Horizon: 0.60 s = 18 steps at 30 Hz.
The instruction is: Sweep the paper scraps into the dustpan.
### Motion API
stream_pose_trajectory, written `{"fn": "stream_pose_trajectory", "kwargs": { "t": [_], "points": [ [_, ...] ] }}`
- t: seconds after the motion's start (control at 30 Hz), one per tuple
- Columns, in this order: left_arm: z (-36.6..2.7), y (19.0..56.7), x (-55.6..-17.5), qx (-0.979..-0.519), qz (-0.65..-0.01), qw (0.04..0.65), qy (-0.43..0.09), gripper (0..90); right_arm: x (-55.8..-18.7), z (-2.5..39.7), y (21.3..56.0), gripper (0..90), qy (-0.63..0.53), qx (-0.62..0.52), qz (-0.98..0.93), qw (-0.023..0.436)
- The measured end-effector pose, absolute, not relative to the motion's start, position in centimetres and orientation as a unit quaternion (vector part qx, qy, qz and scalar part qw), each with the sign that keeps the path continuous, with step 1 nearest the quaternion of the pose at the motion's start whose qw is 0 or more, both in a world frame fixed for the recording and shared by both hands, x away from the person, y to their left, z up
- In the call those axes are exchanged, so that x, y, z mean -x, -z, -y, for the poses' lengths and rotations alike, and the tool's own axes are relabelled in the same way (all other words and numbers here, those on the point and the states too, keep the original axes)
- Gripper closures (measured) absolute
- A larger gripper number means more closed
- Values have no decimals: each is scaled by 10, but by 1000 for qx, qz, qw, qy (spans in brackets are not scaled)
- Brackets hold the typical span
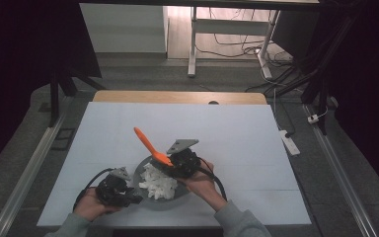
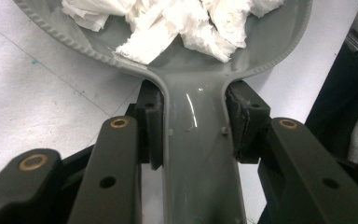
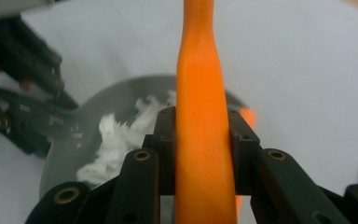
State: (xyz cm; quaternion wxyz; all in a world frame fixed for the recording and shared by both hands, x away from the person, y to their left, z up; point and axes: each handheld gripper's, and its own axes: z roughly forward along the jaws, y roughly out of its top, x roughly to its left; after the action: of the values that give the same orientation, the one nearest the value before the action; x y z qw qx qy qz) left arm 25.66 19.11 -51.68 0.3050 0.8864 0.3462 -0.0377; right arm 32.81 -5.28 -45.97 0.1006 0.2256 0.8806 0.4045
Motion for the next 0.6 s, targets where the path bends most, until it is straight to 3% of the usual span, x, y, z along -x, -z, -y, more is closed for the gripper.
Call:
{"fn": "stream_pose_trajectory", "kwargs": {
  "t": [0.23, 0.6],
  "points": [
    [-191, 517, -257, -886, -346, 305, 37, 618, -346, 79, 448, 704, -412, -274, -859, 132],
    [-191, 517, -257, -888, -344, 303, 38, 618, -383, 85, 477, 704, -350, -322, -863, 170]
  ]
}}
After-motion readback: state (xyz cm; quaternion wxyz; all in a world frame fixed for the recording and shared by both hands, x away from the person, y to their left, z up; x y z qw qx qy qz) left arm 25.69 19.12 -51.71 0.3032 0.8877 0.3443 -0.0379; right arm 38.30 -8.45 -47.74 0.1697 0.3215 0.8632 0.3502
